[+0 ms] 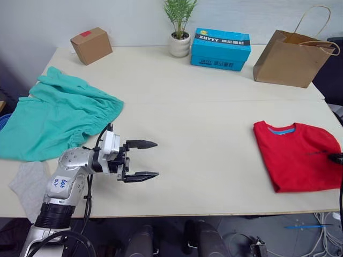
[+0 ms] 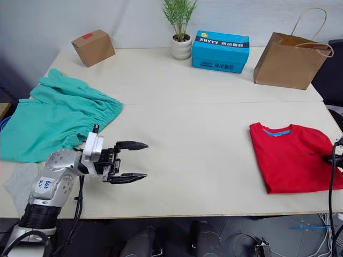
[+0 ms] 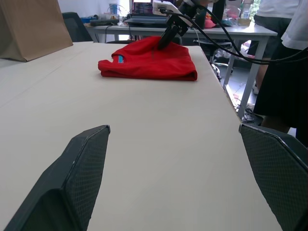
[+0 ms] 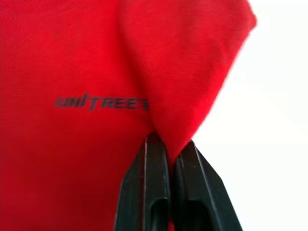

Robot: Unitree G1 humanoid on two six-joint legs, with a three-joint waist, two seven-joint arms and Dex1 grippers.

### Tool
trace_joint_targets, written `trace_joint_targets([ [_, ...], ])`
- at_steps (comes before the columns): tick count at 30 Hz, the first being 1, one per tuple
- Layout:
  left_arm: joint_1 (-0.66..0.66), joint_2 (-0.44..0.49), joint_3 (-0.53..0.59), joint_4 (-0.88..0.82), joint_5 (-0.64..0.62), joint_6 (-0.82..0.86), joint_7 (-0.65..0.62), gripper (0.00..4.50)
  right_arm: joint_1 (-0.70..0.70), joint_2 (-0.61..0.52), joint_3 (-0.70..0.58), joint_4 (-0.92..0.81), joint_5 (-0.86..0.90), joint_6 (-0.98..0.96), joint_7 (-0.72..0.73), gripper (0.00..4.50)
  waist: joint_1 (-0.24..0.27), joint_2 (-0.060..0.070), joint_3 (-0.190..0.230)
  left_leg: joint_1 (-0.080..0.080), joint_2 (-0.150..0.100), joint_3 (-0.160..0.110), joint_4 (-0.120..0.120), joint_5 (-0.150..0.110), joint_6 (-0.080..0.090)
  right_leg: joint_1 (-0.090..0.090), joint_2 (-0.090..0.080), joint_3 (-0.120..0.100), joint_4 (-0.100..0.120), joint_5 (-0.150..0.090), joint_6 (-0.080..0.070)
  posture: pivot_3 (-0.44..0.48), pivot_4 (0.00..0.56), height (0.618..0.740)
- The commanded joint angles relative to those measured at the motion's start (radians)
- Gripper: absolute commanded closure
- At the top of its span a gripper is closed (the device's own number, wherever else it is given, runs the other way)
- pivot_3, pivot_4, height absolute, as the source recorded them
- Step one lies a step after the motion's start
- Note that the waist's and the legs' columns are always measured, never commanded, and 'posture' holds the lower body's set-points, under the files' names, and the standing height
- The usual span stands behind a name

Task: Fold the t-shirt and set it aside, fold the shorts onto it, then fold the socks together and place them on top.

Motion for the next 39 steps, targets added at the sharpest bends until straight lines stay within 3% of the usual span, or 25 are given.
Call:
trace_joint_targets([
  [1,0.015,0.017,0.03,-0.049,-0.006,-0.007,0.01,0.0,-0.015,-0.029,-0.033,0.005,-0.005,-0.035,0.023,3.14,0.002,0.001,0.0,0.0,0.0,0.0,0.0,0.0,0.0,0.0,0.0,0.0,0.0,0.0,0.0,0.0,0.15,0.74],
  [7,0.032,0.051,0.069,-0.097,-0.027,0.035,0.051,0.0,0.0,-0.161,-0.027,0.02,-0.062,-0.155,0.078,0.93,0.008,0.01,0.004,0.0,-0.001,0.0,0.0,0.0,0.001,0.0,-0.001,0.0,0.0,0.0,0.0,0.0,0.15,0.74],
  [10,0.051,0.073,0.122,-0.108,-0.033,0.03,0.076,0.0,-0.043,-0.153,-0.101,-0.054,0.015,-0.311,0.172,0.03,0.003,0.011,0.005,0.0,0.0,0.0,0.0,0.0,0.0,0.0,-0.001,0.0,0.0,0.0,0.0,0.0,0.15,0.74],
  [15,0.117,0.105,0.209,-0.134,-0.025,0.052,0.14,0.0,0.04,0.016,-0.197,-0.371,0.189,-0.381,0.3,0.03,-0.028,0.006,0.005,0.004,0.001,0.001,-0.002,0.0,-0.001,0.002,0.0,0.001,0.001,0.0,0.0,0.0,0.15,0.74],
  [19,0.292,0.068,0.411,-0.153,-0.017,0.007,0.273,0.0,0.228,0.324,-0.138,-0.851,0.327,-0.418,0.262,0.03,-0.023,0.003,0.005,0.004,0.005,-0.001,-0.003,0.0,-0.005,0.002,0.003,0.0,0.001,0.0,0.0,0.0,0.15,0.74],
  [22,0.483,0.042,0.536,-0.216,-0.019,-0.006,0.298,0.0,0.33,0.449,-0.102,-1.043,0.328,-0.451,0.217,0.03,-0.014,0.008,0.008,0.001,0.005,-0.002,-0.004,0.0,-0.004,-0.001,0.003,0.0,0.0,0.0,-0.001,0.0,0.15,0.74],
  [25,0.691,-0.048,0.723,-0.301,-0.061,-0.001,0.391,0.0,0.417,0.569,-0.033,-1.116,0.271,-0.595,0.196,0.03,-0.004,0.005,0.007,-0.001,0.002,-0.002,-0.002,-0.003,0.001,0.0,0.0,0.0,-0.002,0.0,-0.001,0.0,0.15,0.74],
  [29,0.877,-0.161,0.886,-0.314,-0.145,0.154,0.587,0.0,0.483,0.7,0.032,-1.133,0.283,-0.597,0.142,0.03,0.008,-0.005,0.003,0.002,0.001,-0.003,0.002,-0.015,0.008,0.005,-0.002,0.0,-0.005,0.001,0.001,0.0,0.15,0.74],
  [35,1.07,-0.345,0.93,-0.463,-0.162,0.18,0.737,0.0,0.555,0.736,0.069,-1.208,0.328,-0.492,0.09,0.03,0.011,-0.006,0.003,0.001,-0.001,-0.004,0.002,-0.017,0.009,0.003,-0.004,0.001,-0.006,0.001,0.001,0.0,0.15,0.74],
  [39,1.153,-0.326,0.904,-0.553,-0.238,0.275,0.736,0.0,0.568,0.764,0.061,-1.221,0.332,-0.493,0.046,0.03,0.009,-0.007,0.002,0.001,0.0,-0.004,0.001,-0.017,0.007,0.002,-0.004,0.0,-0.005,-0.001,-0.002,0.0,0.15,0.74],
])
